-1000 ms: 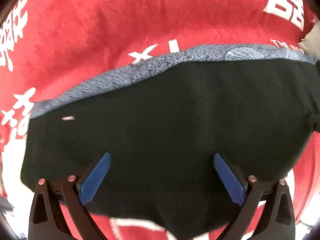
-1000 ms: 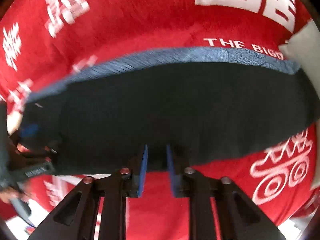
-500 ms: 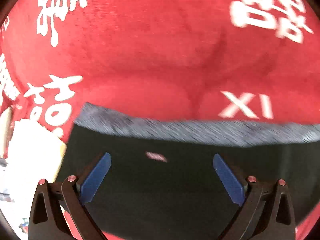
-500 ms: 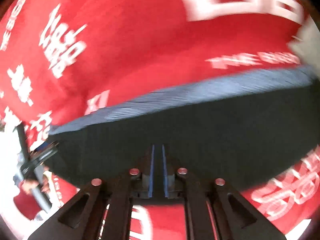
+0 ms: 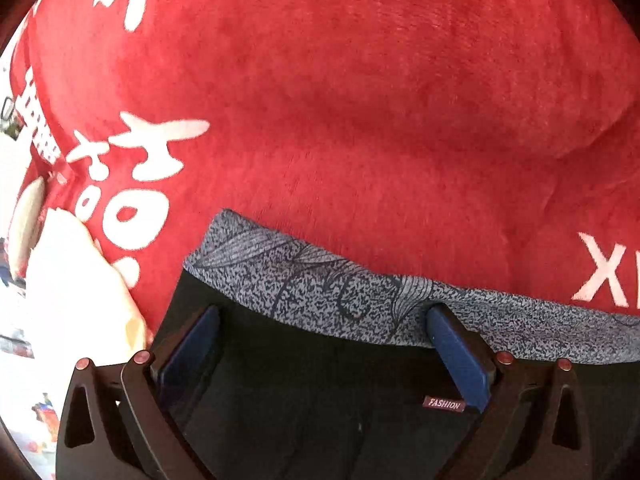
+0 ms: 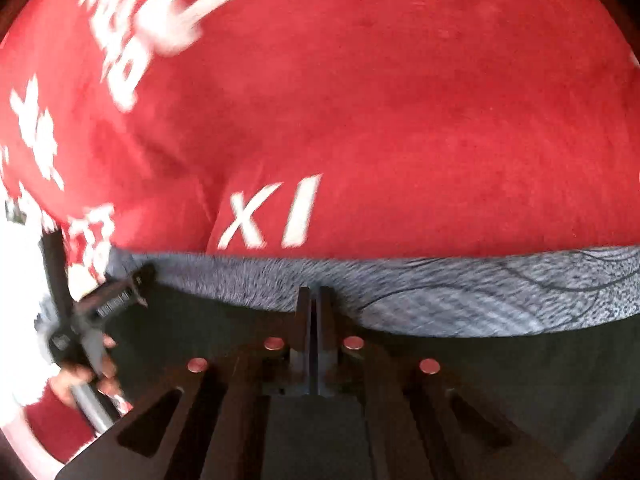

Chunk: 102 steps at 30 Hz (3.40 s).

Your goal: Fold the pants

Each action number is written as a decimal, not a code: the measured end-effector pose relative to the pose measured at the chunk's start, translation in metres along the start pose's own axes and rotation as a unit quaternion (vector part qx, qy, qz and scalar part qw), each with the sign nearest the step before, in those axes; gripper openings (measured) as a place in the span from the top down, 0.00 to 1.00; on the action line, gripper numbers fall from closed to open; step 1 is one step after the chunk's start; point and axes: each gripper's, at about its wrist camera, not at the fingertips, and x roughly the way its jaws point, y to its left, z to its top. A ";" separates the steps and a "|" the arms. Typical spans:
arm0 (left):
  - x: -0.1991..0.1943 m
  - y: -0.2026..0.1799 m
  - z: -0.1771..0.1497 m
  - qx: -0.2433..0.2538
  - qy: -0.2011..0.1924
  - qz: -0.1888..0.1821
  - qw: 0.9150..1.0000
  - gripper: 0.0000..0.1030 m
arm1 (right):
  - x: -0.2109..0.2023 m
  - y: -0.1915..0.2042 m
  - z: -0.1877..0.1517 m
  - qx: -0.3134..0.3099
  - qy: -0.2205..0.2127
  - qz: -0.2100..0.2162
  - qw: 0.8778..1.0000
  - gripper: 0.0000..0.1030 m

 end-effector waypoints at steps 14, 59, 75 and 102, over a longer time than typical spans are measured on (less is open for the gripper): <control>-0.139 -0.175 -0.073 0.190 -0.048 -0.161 0.967 0.00 | -0.192 -0.206 -0.019 0.116 -0.102 -0.236 0.959 0.66; -0.173 -0.279 -0.116 0.293 -0.035 -0.056 0.954 0.00 | -0.203 -0.239 -0.056 0.126 -0.080 -0.189 0.971 0.51; -0.251 -0.323 -0.129 0.318 -0.056 -0.153 0.934 0.00 | -0.232 -0.285 -0.204 0.396 -0.219 0.114 0.885 0.39; -0.226 -0.401 -0.142 0.282 -0.001 -0.144 0.949 0.00 | -0.218 -0.340 -0.193 0.462 -0.268 0.164 0.829 0.39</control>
